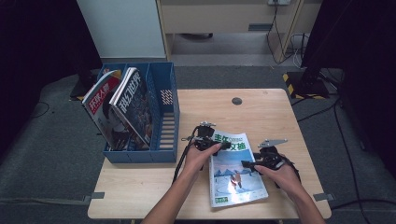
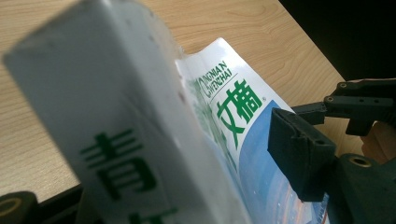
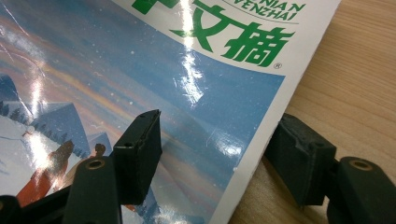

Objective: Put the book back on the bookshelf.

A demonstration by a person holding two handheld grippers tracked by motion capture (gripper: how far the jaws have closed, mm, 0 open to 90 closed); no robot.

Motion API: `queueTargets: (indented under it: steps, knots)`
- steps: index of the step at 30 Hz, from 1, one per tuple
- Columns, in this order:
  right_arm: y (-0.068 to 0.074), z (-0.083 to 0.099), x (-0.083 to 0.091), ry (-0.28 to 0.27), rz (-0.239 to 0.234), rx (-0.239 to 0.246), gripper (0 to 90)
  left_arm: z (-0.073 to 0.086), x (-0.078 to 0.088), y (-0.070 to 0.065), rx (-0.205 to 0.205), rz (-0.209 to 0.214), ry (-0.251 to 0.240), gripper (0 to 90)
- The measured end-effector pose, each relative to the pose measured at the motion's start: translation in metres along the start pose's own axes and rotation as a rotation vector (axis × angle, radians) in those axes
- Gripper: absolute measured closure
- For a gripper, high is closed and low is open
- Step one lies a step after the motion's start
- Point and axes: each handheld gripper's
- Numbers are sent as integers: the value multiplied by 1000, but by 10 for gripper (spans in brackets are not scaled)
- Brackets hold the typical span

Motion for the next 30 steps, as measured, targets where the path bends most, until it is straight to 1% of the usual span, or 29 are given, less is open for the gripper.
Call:
queueTargets:
  steps: [4,7,11,12,13,14,15,16,19,21,23,24,25,27,30]
  knots:
    - [1,0,0,-1,2,2,367,-1,-1,1,-2,2,18,387]
    - [1,0,0,-3,4,6,371,-3,-2,2,12,-4,26,418]
    - [1,0,0,-7,2,8,375,-4,-1,3,41,-16,17,510]
    - [0,0,0,-10,-1,4,375,-4,0,2,55,-21,9,532]
    - [-1,1,0,-15,-4,8,375,-4,1,3,69,-20,1,570]
    - [-1,1,0,-19,-8,-2,371,-4,3,3,78,-16,-2,607]
    - [-2,1,0,-23,-9,-1,364,-4,3,3,87,-16,-7,633]
    - [-2,1,-1,-26,-11,-2,356,-5,4,2,88,-13,-16,652]
    - [-4,2,-2,-37,-9,10,330,-6,5,0,78,-17,-18,675]
    - [-6,2,-3,-43,-16,4,317,-7,6,-2,66,-13,-29,682]
    - [-8,2,-2,-46,-27,-9,308,-7,8,-4,47,-8,-35,684]
    - [-9,2,-3,-48,-27,-18,283,-7,9,-5,41,-4,-39,686]
    - [-10,2,-4,-59,-21,-15,278,-8,10,-6,36,0,-42,688]
    - [-10,3,-5,-64,-29,-24,266,-8,11,-9,25,1,-46,690]
    - [-11,3,-9,-74,-41,-46,221,-10,12,-13,3,3,-46,690]
Point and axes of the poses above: each handheld gripper's, and its own axes: x roughly backward along the jaws, z roughly out of its underside, y roughly to its left, and after that the axes turned 1 degree about -y, right-handed
